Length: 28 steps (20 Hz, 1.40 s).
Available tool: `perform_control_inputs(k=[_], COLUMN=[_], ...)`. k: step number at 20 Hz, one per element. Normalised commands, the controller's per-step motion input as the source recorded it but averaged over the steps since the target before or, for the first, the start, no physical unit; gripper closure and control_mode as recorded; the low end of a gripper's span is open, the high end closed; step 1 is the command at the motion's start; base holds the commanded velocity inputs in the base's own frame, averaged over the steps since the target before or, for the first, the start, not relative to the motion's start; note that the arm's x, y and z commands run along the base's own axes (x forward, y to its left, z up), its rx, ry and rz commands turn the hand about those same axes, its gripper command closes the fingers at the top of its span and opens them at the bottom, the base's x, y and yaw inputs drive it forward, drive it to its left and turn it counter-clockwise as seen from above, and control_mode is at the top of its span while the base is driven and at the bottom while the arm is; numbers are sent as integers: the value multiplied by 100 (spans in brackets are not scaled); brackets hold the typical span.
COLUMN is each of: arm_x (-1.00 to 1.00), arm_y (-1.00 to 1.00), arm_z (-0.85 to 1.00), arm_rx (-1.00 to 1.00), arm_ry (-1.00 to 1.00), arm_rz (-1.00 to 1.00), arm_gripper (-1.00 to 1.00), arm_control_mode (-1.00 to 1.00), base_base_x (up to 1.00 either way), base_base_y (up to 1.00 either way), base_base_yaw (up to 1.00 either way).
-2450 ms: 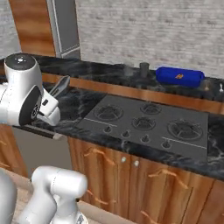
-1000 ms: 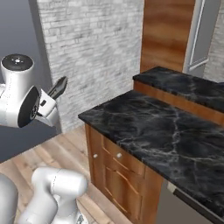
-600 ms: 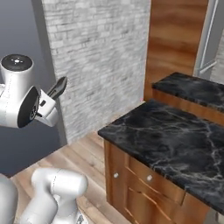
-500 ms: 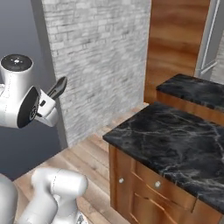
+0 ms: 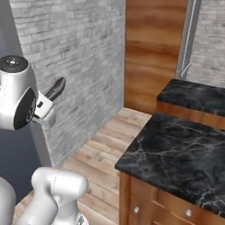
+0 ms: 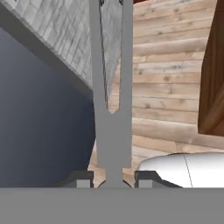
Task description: Take the tongs from the drawer on the left and place them on the dining counter next to the tray containing the hot dog.
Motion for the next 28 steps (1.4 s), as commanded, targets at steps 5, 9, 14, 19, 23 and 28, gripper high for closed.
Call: perform_control_inputs(k=[5, 9, 14, 19, 23, 28], arm_x=[0, 0, 0, 0, 0, 0], arm_y=[0, 0, 0, 0, 0, 0], arm_z=[0, 0, 0, 0, 0, 0], arm_rx=[0, 0, 0, 0, 0, 0], arm_ry=[0, 0, 0, 0, 0, 0], arm_rz=[0, 0, 0, 0, 0, 0], arm_gripper=[100, 100, 100, 100, 100, 100], arm_control_mode=[100, 100, 100, 100, 100, 100], base_base_x=[89, 78, 64, 82, 95, 100], base_base_y=[16, 23, 94, 75, 89, 99], base_base_yaw=[-46, -41, -46, -56, -44, -34])
